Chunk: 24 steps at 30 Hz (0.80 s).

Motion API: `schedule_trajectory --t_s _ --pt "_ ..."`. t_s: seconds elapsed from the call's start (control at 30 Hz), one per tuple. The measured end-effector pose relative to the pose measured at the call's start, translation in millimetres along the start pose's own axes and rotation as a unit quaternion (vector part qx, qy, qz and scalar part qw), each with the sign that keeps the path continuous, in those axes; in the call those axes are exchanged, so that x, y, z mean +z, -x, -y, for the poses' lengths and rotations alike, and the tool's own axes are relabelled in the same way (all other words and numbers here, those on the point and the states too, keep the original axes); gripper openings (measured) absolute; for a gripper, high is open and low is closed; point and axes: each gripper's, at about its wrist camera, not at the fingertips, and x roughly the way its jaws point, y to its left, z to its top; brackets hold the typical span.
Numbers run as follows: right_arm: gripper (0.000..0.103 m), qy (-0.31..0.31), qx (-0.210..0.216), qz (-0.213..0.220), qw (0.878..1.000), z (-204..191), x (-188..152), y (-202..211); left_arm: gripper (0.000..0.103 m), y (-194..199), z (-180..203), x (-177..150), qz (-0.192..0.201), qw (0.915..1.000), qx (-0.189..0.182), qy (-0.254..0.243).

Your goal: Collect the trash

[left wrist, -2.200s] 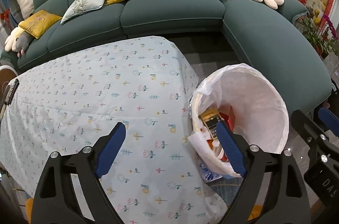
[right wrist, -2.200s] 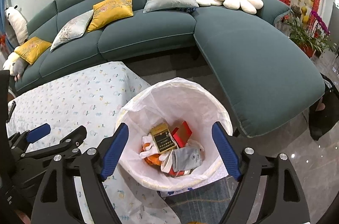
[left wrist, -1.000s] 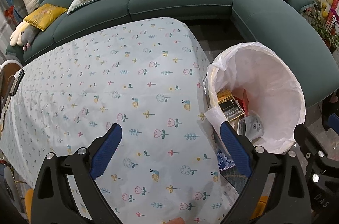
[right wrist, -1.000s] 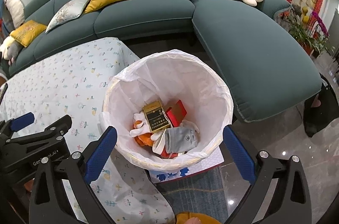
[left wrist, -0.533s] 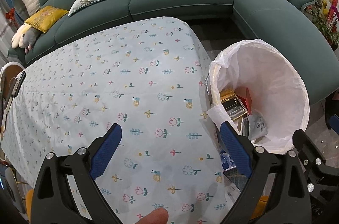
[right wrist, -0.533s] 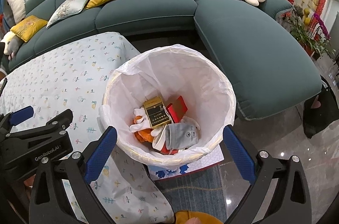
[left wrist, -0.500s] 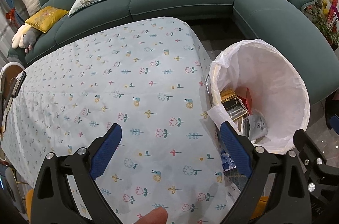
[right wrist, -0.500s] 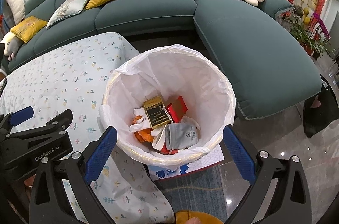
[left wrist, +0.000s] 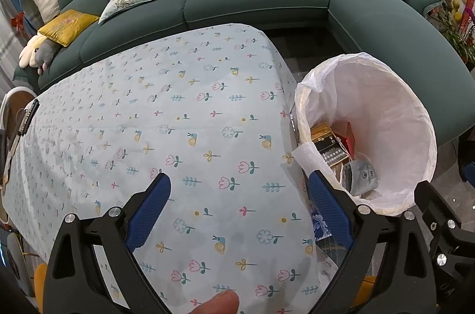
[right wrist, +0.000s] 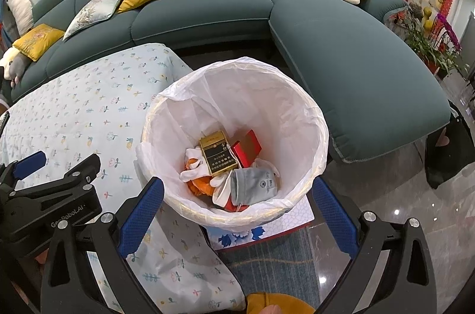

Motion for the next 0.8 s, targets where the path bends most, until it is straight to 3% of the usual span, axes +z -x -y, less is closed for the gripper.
schedule_trajectory --t_s 0.8 --pt "0.096 0.006 0.002 -0.005 1.0 -6.3 -0.3 -4.2 0.09 -3.1 -4.6 0.3 0.0 0.9999 0.011 0.013"
